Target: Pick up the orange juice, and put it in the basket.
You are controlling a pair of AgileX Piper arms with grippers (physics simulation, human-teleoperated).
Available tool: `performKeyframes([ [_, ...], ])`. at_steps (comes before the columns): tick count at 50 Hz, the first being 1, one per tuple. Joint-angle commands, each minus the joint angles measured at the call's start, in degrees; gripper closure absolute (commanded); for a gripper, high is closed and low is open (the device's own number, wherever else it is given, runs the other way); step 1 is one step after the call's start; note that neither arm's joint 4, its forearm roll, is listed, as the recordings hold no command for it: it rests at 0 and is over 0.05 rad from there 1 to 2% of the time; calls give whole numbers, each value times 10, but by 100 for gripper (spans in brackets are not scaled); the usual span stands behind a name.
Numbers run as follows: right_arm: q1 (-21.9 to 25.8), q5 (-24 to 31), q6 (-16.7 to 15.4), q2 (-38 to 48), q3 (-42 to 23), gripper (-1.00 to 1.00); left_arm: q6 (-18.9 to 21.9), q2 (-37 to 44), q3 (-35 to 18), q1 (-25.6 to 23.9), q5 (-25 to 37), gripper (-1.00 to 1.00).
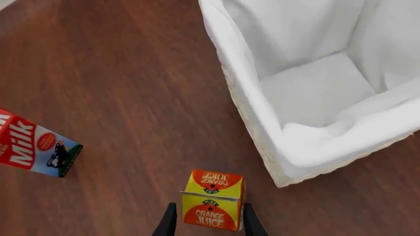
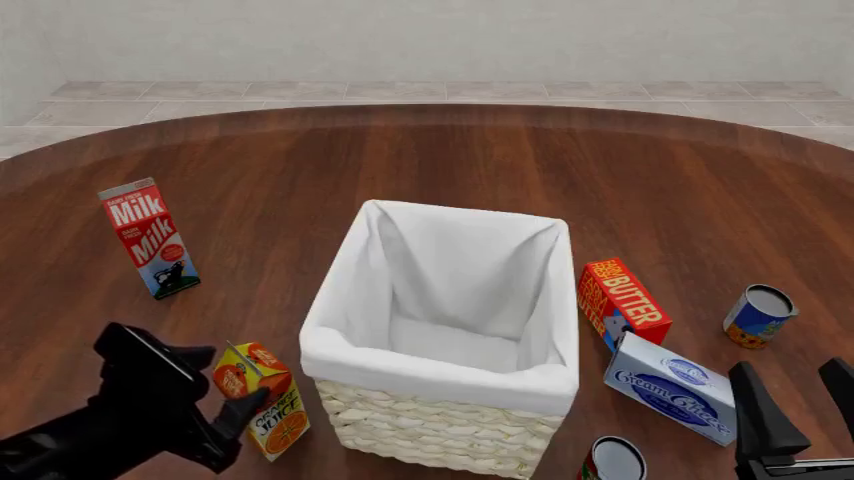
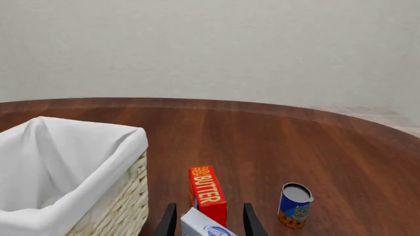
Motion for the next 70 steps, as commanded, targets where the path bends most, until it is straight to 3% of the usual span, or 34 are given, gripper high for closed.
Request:
performKeyframes([
  [1,-1,0,0,0,0,-100,-7,14,12,-3,-25,-100],
  [39,0,0,0,0,0,-100,-34,42,43,-9,-87,-100],
  [40,0,0,0,0,0,-100,-28,46,43,-5,-91,100],
  [70,2,-1,-1,0,-1,-100,11,49,5,40,-74,100],
])
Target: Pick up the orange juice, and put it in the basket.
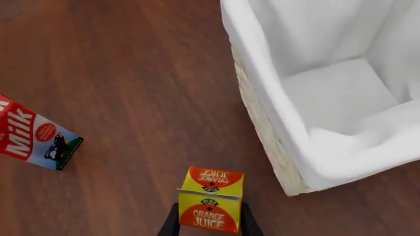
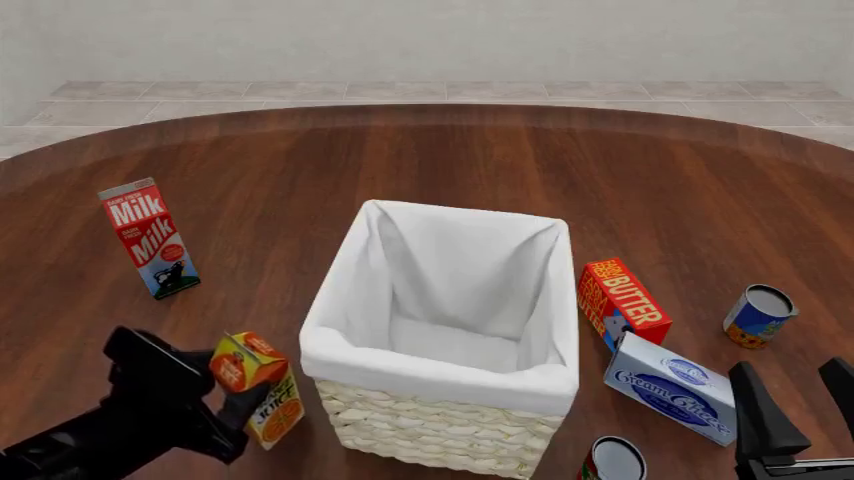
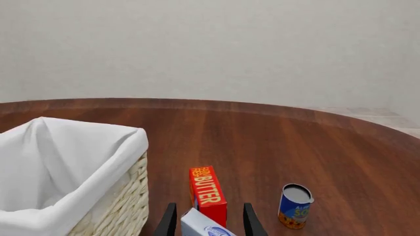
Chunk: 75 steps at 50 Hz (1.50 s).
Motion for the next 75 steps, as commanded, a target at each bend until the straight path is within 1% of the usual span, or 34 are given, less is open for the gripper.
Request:
performKeyframes([
  [1,1,0,0,0,0,-100,34,-2,-25,22,11,100],
  [2,1,0,0,0,0,-100,32,-7,-31,23,18,100],
  [4,1,0,0,0,0,-100,43,-3,-38,33,18,100],
  [6,1,0,0,0,0,-100,43,-6,-42,32,22,100],
  [8,1,0,0,0,0,-100,53,-11,-59,35,38,100],
  [16,1,0,-1,0,0,-100,72,-21,-87,39,60,100],
  [20,0,-1,-1,0,0,-100,89,-29,-100,41,73,100],
  [21,0,-2,-1,0,0,-100,101,-32,-107,50,72,100],
  [22,0,-2,-1,0,0,-100,97,-36,-115,47,81,100],
  [26,0,-2,-2,0,0,-100,111,-54,-136,37,106,100],
  [29,0,-2,-2,0,0,-100,114,-60,-148,35,116,100],
  [30,-1,-2,-2,0,0,-100,123,-69,-159,35,127,100],
  [32,0,-3,-2,0,0,-100,128,-73,-164,33,134,100],
  [39,1,-3,-3,0,-1,-100,143,-76,-183,38,145,100],
  [41,2,-3,-4,0,-1,-100,154,-76,-188,43,144,100],
  [45,1,-3,-4,0,-1,-100,167,-80,-209,42,156,100],
  [46,2,-3,-4,0,-1,-100,178,-79,-215,48,154,100],
  [55,2,-3,-5,0,-1,-100,206,-74,-253,59,155,100],
  [58,2,-3,-5,0,-1,-100,216,-73,-263,52,154,100],
  [62,3,-3,-6,0,-2,-100,218,-71,-283,50,143,100],
  [63,3,-3,-6,0,-2,-100,221,-74,-285,42,142,100],
  [69,2,-2,-5,0,-1,-100,227,-65,-301,44,127,100],
  [71,2,-2,-5,0,-1,-100,219,-70,-314,40,121,100],
  [73,2,-3,-5,0,-1,-100,204,-68,-336,43,116,100],
  [74,2,-3,-5,0,-1,-100,214,-75,-332,28,119,100],
  [75,2,-3,-5,0,-1,-100,220,-65,-335,32,112,100],
])
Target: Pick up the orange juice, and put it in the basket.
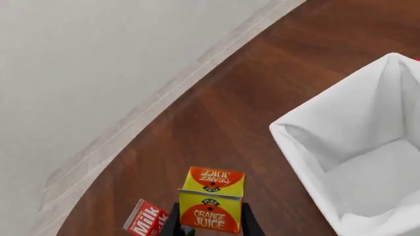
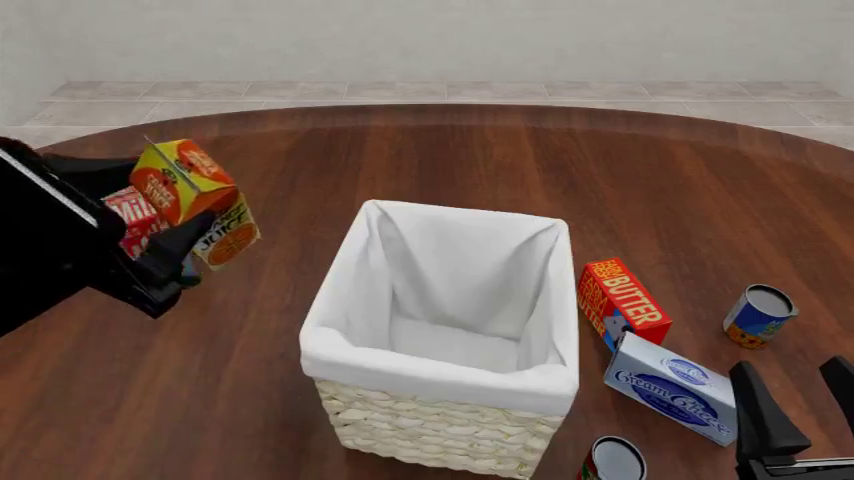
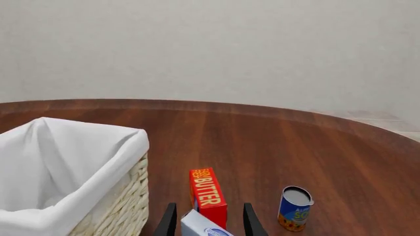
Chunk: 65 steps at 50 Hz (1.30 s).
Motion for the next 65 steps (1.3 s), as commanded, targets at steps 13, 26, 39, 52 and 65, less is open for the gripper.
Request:
performKeyframes([
  [13,0,-1,0,0,0,-100,-8,-2,-84,-70,-38,100],
  [26,0,-2,-1,0,0,-100,-75,-6,-130,-138,-46,100],
  [39,0,-2,-4,0,-1,-100,-118,2,-119,-187,-95,100],
  [52,1,-2,-5,0,-1,-100,-150,10,-93,-230,-123,100],
  [65,0,-1,-1,0,1,-100,-155,29,-53,-266,-143,100],
])
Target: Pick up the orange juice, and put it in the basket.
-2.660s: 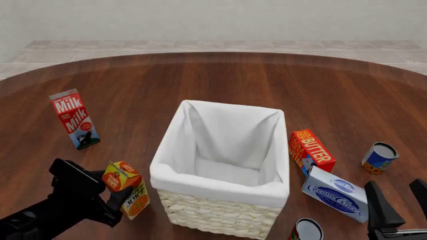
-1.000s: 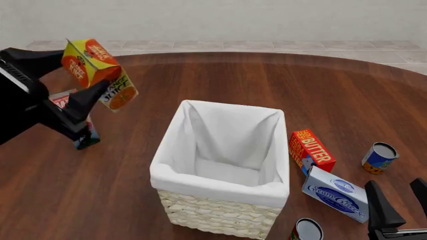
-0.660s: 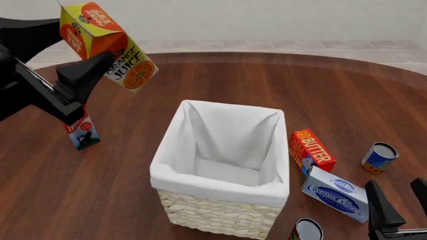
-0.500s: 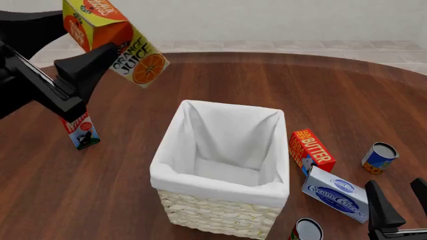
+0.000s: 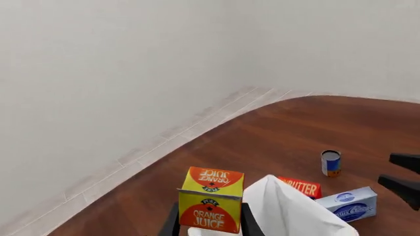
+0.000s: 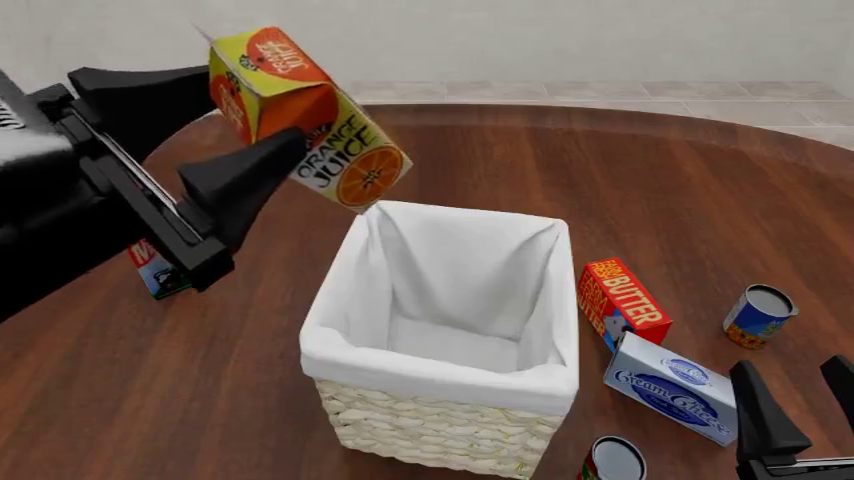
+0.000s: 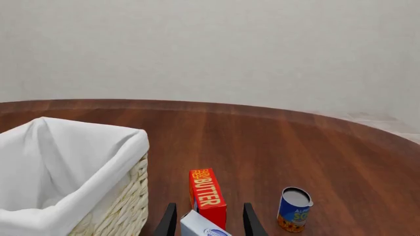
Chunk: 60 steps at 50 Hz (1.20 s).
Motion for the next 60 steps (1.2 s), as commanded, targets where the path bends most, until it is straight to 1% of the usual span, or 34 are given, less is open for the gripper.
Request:
performKeyframes([
  [1,-1,0,2,0,1,-100,-3,13,25,-37,-25,100],
  [5,0,0,2,0,1,-100,-6,20,33,-53,-31,100],
  [17,1,0,2,0,1,-100,-17,26,46,-79,-35,100],
  [30,2,0,2,0,1,-100,-18,44,63,-89,-42,100],
  [33,2,0,2,0,0,-100,-13,51,66,-89,-40,100],
  [37,2,0,2,0,0,-100,4,67,68,-89,-37,100],
  [42,3,0,2,0,0,-100,12,72,69,-90,-33,100],
  [60,5,0,2,0,0,-100,20,104,64,-82,-28,100],
])
